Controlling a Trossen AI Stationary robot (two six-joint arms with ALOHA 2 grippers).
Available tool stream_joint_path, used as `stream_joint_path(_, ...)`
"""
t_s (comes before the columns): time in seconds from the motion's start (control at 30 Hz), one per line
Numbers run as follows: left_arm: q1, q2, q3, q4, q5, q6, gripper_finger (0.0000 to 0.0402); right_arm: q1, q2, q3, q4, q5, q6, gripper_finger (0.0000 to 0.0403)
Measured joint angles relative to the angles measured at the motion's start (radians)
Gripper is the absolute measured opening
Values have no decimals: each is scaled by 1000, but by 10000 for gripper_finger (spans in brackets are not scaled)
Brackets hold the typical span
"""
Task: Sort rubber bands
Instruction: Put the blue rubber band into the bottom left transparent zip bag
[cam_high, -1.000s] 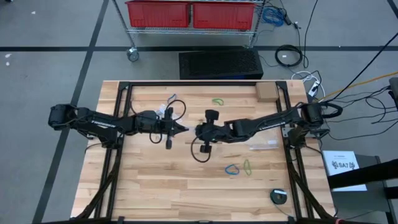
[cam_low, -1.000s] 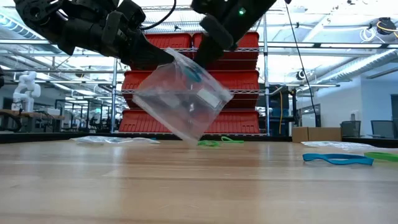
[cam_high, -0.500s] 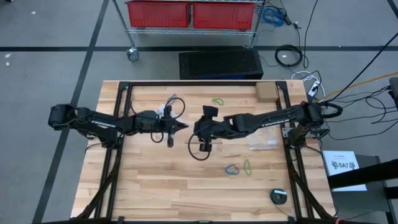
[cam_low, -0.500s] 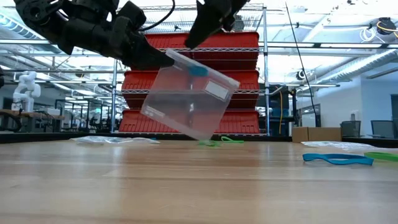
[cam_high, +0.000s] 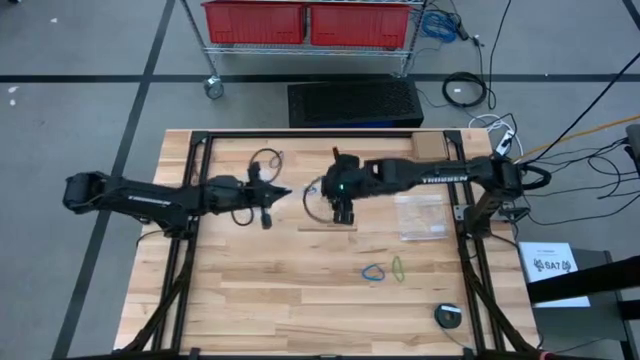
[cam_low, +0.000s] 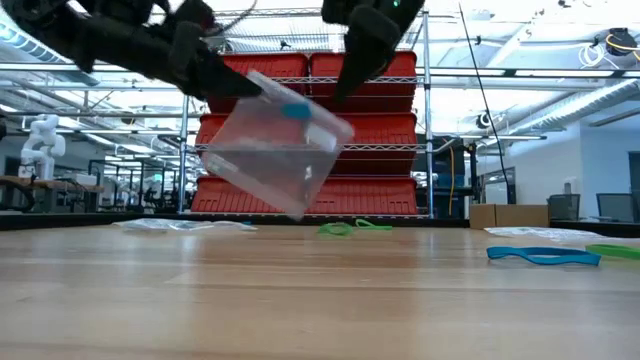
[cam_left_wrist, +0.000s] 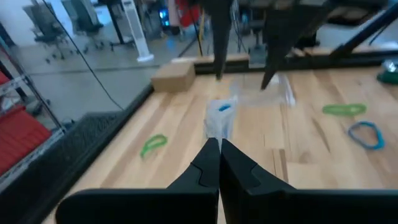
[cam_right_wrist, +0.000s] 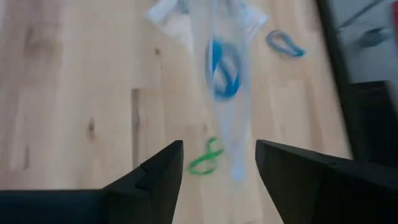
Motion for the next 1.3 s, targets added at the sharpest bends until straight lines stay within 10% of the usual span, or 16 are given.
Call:
stream_joint_path(0.17, 0, -186, -54, -47, -2, -1, 1, -100, 0, -40, 74, -156, -46, 196)
stream_joint_path(0.7, 0, -644, -94, -274, -280, 9, 1, -126, 295, -76, 597, -189, -16, 196)
stream_joint_path(1.3, 0, -803, -94, -371, -376, 35, 1, -211, 824, 676, 423, 108, 271, 196)
